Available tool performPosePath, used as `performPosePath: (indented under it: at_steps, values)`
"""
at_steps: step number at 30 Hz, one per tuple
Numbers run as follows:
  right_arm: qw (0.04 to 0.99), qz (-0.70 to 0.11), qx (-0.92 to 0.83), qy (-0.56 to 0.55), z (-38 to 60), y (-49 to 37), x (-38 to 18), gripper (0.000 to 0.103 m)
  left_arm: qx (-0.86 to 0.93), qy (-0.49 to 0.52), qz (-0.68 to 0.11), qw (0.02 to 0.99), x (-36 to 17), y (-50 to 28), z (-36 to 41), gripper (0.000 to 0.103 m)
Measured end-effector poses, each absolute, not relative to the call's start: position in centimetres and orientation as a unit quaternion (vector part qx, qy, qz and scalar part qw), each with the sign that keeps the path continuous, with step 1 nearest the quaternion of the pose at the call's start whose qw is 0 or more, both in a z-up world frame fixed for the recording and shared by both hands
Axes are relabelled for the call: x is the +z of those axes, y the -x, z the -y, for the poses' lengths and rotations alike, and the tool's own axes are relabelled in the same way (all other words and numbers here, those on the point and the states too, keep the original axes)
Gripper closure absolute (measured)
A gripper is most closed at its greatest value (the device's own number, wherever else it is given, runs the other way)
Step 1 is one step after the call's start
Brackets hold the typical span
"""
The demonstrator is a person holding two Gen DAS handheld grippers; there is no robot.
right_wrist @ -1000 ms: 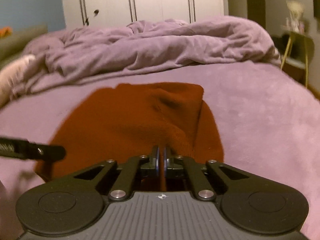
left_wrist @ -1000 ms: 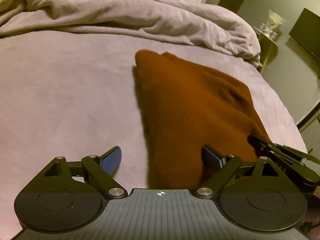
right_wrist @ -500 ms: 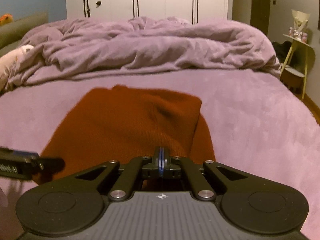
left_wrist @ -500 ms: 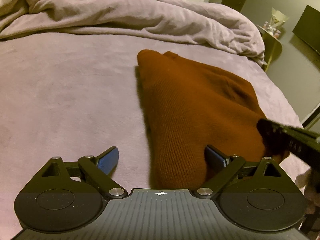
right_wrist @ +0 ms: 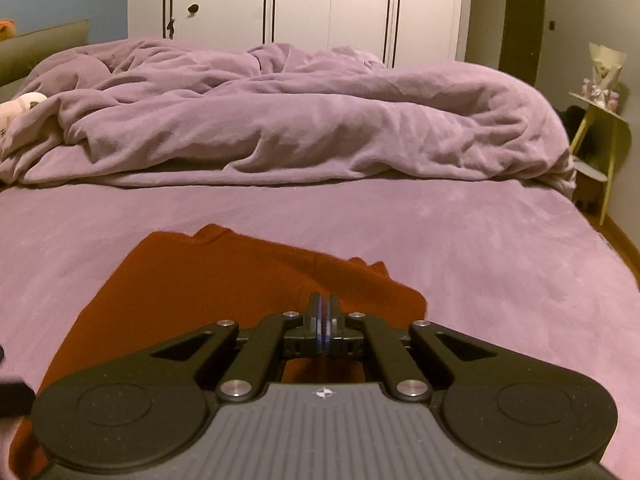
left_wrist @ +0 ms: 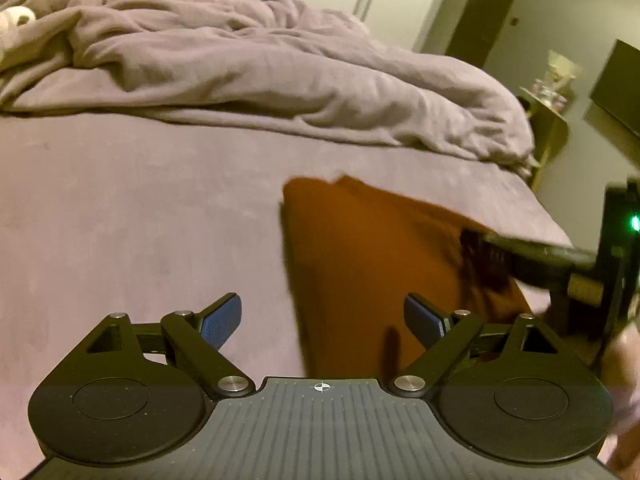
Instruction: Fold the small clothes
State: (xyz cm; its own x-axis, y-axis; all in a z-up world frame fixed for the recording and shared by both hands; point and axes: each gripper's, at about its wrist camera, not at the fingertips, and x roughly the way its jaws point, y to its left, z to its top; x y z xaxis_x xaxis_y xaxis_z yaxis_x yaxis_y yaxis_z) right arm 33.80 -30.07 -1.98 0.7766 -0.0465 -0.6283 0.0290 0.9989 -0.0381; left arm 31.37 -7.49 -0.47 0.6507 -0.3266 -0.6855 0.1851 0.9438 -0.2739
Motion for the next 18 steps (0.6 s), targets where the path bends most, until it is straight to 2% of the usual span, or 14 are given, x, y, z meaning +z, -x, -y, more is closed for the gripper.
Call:
performPosePath:
  at_steps: [8, 12, 18]
  values:
    - [0.926, -0.369, -0.07, 0.045, 31.4, -37.3, -5.7, 0.103, -0.135, 0.062, -0.435, 0.888, -3.7, -37.3, 10.9, 0.007]
    - [0.928, -0.36, -0.08, 0.047, 32.4, -37.9, -6.7, 0.103, -0.137, 0.081, -0.451, 0.878, -5.7, -37.6, 11.1, 0.002]
    - [0.93, -0.358, -0.066, 0.043, 32.8, -37.1, -5.9, 0.103, -0.162, 0.132, -0.454, 0.866, -5.0, -35.7, 8.2, 0.003]
